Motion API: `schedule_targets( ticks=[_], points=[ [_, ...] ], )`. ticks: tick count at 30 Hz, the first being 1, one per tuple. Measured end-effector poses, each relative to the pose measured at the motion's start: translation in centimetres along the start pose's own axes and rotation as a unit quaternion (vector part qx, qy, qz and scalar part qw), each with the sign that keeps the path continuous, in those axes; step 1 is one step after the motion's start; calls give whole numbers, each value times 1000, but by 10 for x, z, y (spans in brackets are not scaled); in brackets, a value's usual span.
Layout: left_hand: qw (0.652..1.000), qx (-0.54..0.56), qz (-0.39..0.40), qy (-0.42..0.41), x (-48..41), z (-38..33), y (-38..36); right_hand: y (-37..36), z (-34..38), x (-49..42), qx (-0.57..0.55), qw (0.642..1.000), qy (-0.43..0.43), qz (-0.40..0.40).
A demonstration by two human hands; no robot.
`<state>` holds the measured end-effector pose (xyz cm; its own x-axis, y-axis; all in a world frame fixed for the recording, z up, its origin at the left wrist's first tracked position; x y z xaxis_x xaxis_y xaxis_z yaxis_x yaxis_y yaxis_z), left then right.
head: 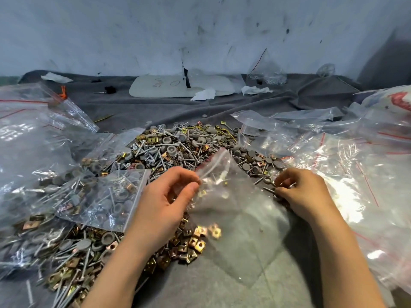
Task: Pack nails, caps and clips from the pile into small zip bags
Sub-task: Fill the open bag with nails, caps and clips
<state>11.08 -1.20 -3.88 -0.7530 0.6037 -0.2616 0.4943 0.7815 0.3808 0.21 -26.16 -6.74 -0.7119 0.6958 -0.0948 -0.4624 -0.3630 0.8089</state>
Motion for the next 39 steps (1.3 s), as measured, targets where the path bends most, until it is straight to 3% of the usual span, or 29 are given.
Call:
schedule_targets(
  ticks=[3,7,9,12,14,16,19,23,28,30,32,36,39],
  points=[
    [992,-112,-43,-42,0,-6,2,2,-2,-1,-4,1000,-5,-13],
    [988,-130,-45,-64,0,-9,1,4,0,0,-24,999,16,-26],
    [992,-109,-33,-59,1,-9,-2,7,7,2,-94,995,29,-34],
    [996,83,5,10,1,-2,-7,23,36,15,-325,941,90,-42],
    [964,257,54,48,3,-2,-12,44,64,30,-449,876,168,-44],
    [922,367,109,56,6,-9,-18,60,90,49,-505,831,231,-35],
    [876,431,208,54,13,-19,-28,60,115,65,-508,824,251,3],
    [875,391,284,16,21,-31,-31,41,133,74,-508,821,246,91],
    [925,264,259,-83,22,-52,-10,44,147,92,-543,756,295,217],
    [936,254,234,-74,19,-53,-4,42,146,95,-516,760,295,263],
    [941,256,213,-67,17,-49,-4,36,137,88,-491,788,264,261],
    [956,232,171,-60,13,-42,-14,31,120,68,-428,857,224,179],
    [971,187,138,-63,9,-35,-12,32,110,53,-395,889,206,106]
  ],
)
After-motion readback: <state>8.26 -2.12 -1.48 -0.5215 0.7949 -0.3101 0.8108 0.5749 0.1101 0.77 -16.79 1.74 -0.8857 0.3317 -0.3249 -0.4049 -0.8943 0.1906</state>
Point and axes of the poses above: each hand's wrist, its own x-axis away from the middle knuckle, its own y-axis out of the back of the hand, z = x × y, the point moved 7 cm from there along -x, towards the middle knuckle, and after that the axes turned 4 degrees about y, right-handed, at the moved point
